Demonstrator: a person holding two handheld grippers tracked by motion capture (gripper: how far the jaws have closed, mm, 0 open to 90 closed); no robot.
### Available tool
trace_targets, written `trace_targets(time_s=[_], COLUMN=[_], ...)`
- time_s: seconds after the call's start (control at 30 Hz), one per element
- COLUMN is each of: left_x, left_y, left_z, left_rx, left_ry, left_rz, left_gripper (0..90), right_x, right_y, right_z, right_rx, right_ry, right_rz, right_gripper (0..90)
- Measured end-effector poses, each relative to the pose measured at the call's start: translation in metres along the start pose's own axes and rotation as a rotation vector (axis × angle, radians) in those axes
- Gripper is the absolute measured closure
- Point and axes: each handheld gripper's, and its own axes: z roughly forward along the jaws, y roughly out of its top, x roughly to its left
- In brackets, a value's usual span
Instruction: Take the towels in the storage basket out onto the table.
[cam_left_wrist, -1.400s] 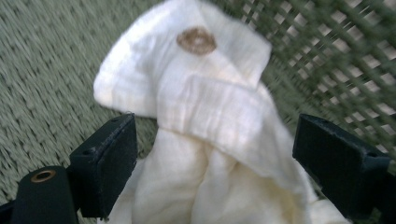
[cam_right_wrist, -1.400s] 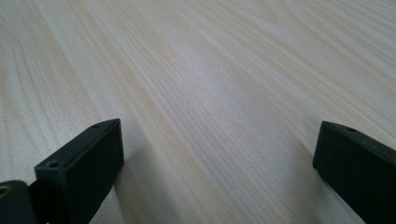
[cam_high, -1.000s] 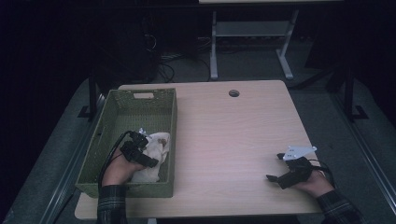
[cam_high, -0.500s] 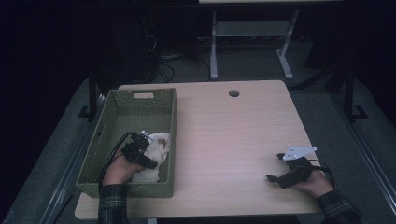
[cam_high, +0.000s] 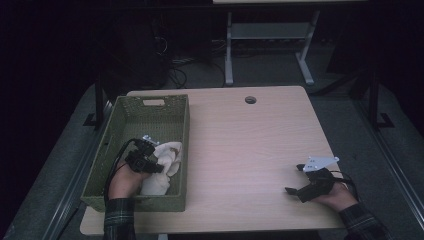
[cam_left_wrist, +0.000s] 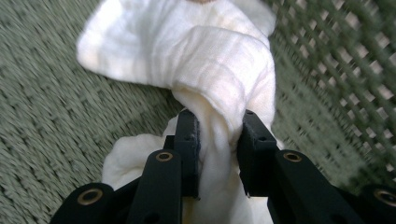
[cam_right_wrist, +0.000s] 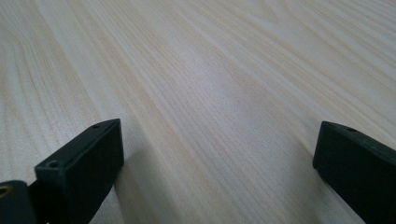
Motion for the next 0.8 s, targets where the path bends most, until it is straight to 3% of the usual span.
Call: trace_targets(time_s=[0.43,0.8], left_x=[0.003,-0.002], left_y=[0.001,0.007], left_z=[-0.026,-0.055], left_rx=[-0.216,-0.361], left_ry=[0.003,-0.003], left_rz=[-0.025,0.002], left_gripper=[72.8,72.9], right_x=[0.000,0.000], right_y=[0.000,0.000], right_z=[0.000,0.000], right_rx=[0.000,0.000], right_ry=[0.000,0.000], right_rz=[0.001,0.000], right_gripper=[1.5,1.6])
